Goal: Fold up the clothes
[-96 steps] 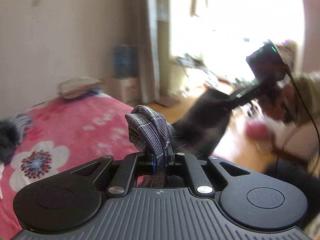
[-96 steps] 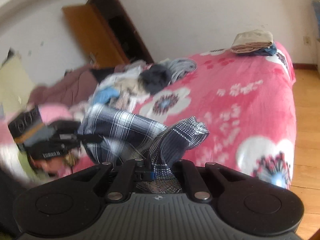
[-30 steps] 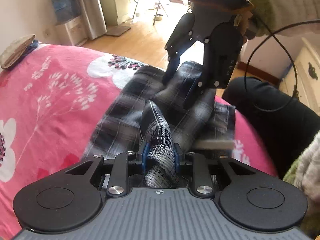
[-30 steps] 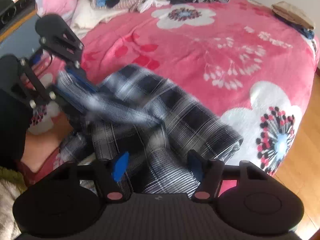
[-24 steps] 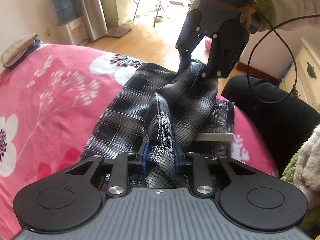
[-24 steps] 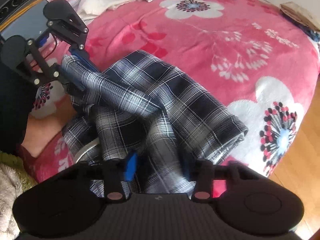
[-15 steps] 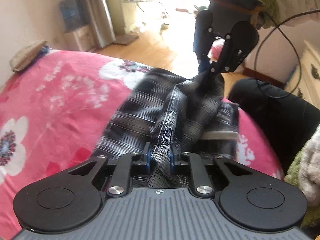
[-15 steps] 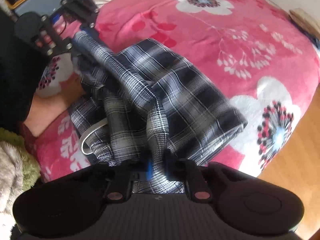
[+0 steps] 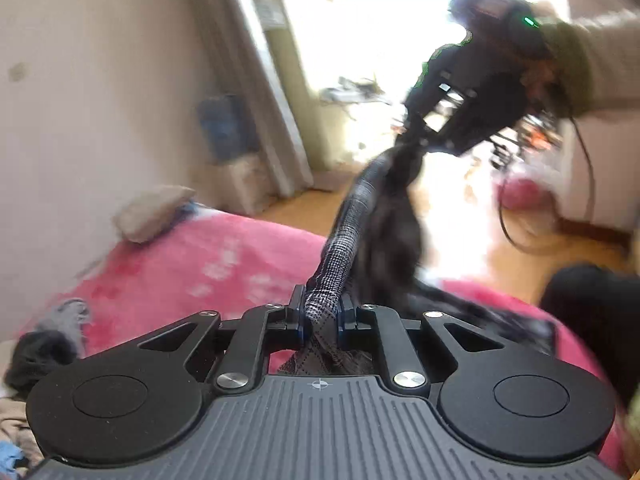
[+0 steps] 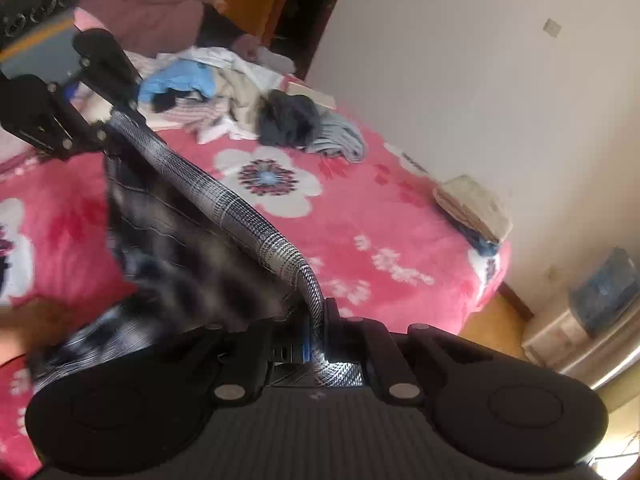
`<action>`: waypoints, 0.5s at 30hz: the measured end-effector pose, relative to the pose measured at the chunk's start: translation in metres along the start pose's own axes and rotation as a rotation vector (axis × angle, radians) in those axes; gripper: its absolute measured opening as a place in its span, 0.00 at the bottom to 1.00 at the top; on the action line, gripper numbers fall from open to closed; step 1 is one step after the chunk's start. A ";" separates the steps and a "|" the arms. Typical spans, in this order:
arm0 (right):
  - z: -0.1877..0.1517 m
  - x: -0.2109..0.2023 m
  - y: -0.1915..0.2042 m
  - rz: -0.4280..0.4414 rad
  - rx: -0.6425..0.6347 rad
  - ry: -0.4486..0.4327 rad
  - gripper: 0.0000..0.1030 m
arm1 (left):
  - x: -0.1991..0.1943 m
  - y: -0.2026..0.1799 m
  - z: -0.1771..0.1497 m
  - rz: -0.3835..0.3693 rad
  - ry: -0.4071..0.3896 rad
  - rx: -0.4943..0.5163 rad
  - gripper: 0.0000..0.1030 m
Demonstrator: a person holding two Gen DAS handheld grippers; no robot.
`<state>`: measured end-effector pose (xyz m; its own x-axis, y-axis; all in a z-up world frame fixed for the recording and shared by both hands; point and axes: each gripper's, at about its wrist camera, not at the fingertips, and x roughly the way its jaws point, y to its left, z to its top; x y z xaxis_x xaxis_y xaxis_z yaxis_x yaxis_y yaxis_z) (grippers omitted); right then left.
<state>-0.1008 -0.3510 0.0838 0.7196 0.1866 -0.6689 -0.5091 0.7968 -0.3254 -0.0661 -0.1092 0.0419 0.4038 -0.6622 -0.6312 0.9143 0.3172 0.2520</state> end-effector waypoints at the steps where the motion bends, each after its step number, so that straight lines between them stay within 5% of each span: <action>1: -0.007 -0.004 0.010 0.016 -0.012 0.013 0.06 | 0.001 -0.009 -0.006 -0.027 0.011 0.016 0.11; 8: -0.087 0.005 0.117 0.140 -0.064 0.198 0.05 | 0.021 -0.070 -0.048 -0.210 0.121 0.124 0.11; 15: -0.105 -0.006 0.137 0.117 -0.030 0.212 0.05 | 0.015 -0.069 -0.043 -0.218 0.109 0.168 0.11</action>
<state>-0.2244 -0.3034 -0.0273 0.5408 0.1496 -0.8277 -0.5993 0.7590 -0.2544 -0.1243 -0.1114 -0.0167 0.1996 -0.6224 -0.7569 0.9754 0.0527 0.2139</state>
